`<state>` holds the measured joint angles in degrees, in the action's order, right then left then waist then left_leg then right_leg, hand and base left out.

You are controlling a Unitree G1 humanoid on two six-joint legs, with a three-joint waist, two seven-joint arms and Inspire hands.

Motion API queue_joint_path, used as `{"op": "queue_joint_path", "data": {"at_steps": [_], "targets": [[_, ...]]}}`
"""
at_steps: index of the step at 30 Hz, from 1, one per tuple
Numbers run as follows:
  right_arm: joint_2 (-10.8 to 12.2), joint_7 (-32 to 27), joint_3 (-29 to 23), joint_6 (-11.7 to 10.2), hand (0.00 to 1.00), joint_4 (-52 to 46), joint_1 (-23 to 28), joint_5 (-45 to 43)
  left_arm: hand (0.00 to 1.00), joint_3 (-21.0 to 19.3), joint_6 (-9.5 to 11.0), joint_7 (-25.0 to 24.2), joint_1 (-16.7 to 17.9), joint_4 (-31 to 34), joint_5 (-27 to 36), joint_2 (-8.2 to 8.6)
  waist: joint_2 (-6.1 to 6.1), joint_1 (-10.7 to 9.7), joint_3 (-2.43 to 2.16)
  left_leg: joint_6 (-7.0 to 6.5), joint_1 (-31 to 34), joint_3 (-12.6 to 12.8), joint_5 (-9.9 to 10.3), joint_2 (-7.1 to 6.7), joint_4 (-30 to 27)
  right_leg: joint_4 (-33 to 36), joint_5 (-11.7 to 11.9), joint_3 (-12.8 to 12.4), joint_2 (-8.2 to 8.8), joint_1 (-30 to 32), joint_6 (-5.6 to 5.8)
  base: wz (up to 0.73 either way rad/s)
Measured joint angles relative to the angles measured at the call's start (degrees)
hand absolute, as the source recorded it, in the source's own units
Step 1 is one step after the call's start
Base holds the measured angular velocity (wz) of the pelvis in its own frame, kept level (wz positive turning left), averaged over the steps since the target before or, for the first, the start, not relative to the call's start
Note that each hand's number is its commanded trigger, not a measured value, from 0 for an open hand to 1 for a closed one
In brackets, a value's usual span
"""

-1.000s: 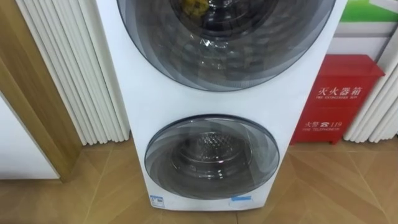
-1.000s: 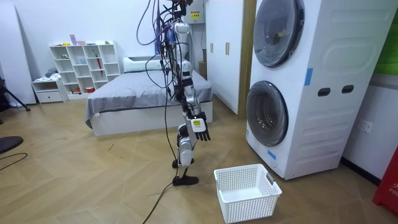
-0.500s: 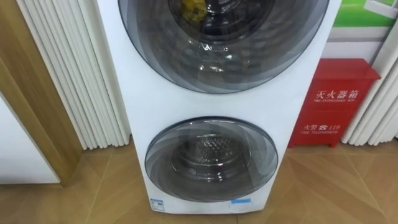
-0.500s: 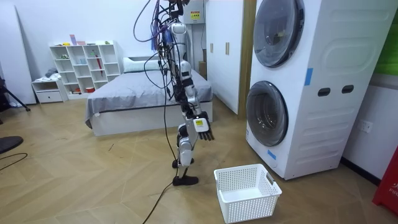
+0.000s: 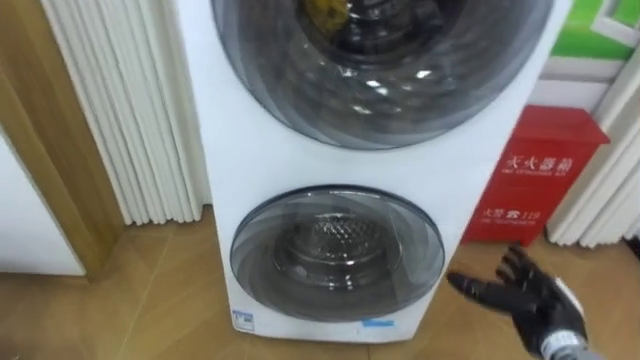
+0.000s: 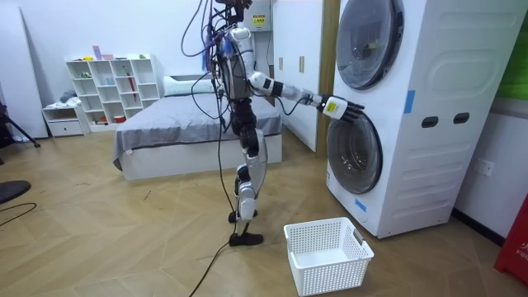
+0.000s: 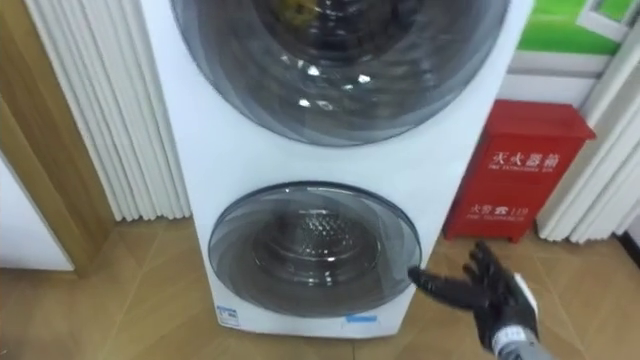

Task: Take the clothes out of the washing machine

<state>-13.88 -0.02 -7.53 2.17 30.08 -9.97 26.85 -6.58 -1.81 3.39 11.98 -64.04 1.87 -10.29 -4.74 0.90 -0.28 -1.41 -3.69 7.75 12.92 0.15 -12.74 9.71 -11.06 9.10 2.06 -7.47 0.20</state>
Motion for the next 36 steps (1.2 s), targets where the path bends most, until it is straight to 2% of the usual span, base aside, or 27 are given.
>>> {"op": "queue_joint_path", "data": {"at_steps": [5, 11, 12, 16, 22, 25, 28, 31, 36], "targets": [[-0.3, -2.7, 0.2, 0.8, 0.00, -1.9, -8.0, -0.1, 0.00, 0.4, -2.0, 0.2, 0.8, 1.2, -3.5, 0.00, 0.76, 0.3, 0.48, 0.01, 0.4, -0.4, 0.0, 0.06, -0.1, -0.1, 0.0, 0.7, -0.03, 0.3, 0.00, 0.04], [-5.6, -5.2, 2.1, 1.0, 0.00, -2.2, -15.5, -0.1, 0.00, 0.0, -3.3, 0.2, 0.9, 1.9, -4.9, -0.07, 0.55, 1.4, 0.38, 0.04, 1.0, -1.3, 0.0, 0.04, -0.2, 0.0, 0.0, 2.1, -0.03, 0.3, 0.00, 0.10], [-6.3, -6.1, 2.1, 1.7, 0.00, -2.1, -16.6, 0.0, 0.00, 0.0, -3.4, 0.2, 1.4, 2.0, -5.0, -0.09, 0.24, 1.6, 0.34, 0.03, 1.0, -1.7, -0.1, -0.01, -0.2, 0.0, 0.0, 2.7, 0.00, 0.2, 0.00, 0.14], [-8.3, -6.9, 2.0, 3.0, 0.00, -0.9, -16.9, 1.4, 0.00, -0.1, -5.0, 0.1, 1.4, 2.5, -7.3, -0.16, -1.36, 2.4, 0.24, 0.04, 1.4, -2.4, -0.1, 0.05, -0.5, 0.0, 0.0, 3.9, -0.02, 0.1, 0.00, 0.10], [-11.4, -7.1, 2.0, 3.2, 0.00, 3.3, -20.5, 2.2, 0.00, -0.1, -6.0, -0.1, 1.6, 2.3, -10.6, -0.46, -1.39, 3.4, 0.28, 0.04, 1.5, -3.2, -0.1, -0.05, -0.6, -0.1, 0.0, 3.9, -0.04, 0.0, 0.01, 0.04], [-13.3, -7.5, 2.0, 3.9, 0.00, 3.3, -21.4, 2.1, 0.00, -0.2, -7.2, -0.6, 2.2, 3.5, -11.7, -0.46, -1.40, 2.9, 0.28, 0.09, 2.2, -3.7, -0.1, -0.11, -0.8, -0.1, 0.0, 4.6, -0.02, 0.4, 0.01, 0.11], [-13.7, -8.3, 1.9, 4.8, 0.00, 3.1, -23.9, 2.1, 0.00, -1.0, -7.5, -0.6, 3.6, 5.0, -13.1, -0.46, -1.42, 2.3, 0.27, 0.17, 2.3, -3.9, -0.1, -0.08, -0.8, -0.1, 0.0, 5.2, -0.03, 0.5, 0.01, 0.02], [-16.3, -9.4, 1.9, 4.9, 0.00, 2.9, -25.8, 2.1, 0.00, -1.9, -7.7, -0.5, 3.6, 5.4, -15.2, -0.51, -1.50, 2.4, 0.24, 0.20, 2.1, -3.9, -0.2, -0.07, -0.6, -0.1, 0.0, 5.2, -0.06, 0.2, 0.01, 0.03], [-17.9, -11.6, 1.9, 4.9, 0.00, 1.3, -27.3, 1.6, 0.00, -1.9, -7.8, -0.1, 3.3, 5.8, -15.5, -1.55, -2.87, 2.2, 0.01, 0.24, 2.0, -4.2, -0.2, -0.01, -0.6, -0.1, 0.0, 5.4, -0.16, 0.0, 0.01, 0.02]]}}
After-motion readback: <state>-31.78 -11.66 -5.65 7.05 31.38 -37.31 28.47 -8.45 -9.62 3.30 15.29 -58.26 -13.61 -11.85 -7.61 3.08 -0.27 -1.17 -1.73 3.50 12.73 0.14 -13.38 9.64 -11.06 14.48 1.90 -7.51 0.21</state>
